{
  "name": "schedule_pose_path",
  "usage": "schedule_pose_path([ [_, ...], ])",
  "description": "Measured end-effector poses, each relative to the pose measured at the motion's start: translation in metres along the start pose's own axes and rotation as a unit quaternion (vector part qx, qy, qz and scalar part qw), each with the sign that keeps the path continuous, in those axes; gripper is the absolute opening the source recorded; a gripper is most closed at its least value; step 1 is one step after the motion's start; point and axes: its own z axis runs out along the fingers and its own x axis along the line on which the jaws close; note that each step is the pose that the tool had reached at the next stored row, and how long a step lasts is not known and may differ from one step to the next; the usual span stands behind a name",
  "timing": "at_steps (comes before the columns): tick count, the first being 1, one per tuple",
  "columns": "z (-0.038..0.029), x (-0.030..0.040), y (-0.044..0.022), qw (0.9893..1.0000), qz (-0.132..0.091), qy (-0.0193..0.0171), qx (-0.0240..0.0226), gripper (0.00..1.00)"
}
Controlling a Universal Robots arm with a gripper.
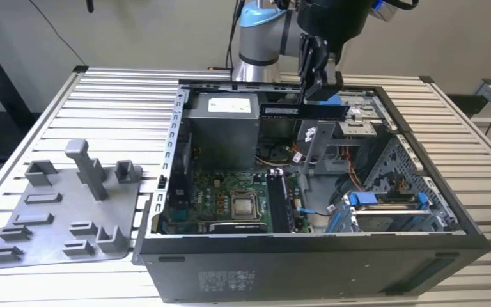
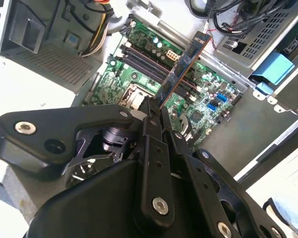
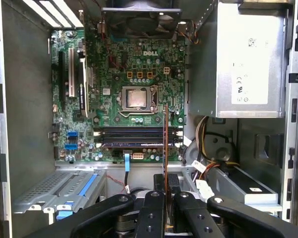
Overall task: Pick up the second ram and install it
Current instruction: 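Insert the second ram into the second slot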
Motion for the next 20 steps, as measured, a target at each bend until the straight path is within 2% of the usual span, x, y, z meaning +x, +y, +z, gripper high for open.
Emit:
schedule_pose_path([
  [11, 0.0, 0.0, 0.0, 0.9995, 0.03, -0.0001, 0.0009, 0.14],
  [15, 0.0, 0.0, 0.0, 0.9983, 0.059, 0.0, 0.0018, 0.14],
  [20, 0.0, 0.0, 0.0, 0.996, 0.089, 0.0, 0.0027, 0.14],
])
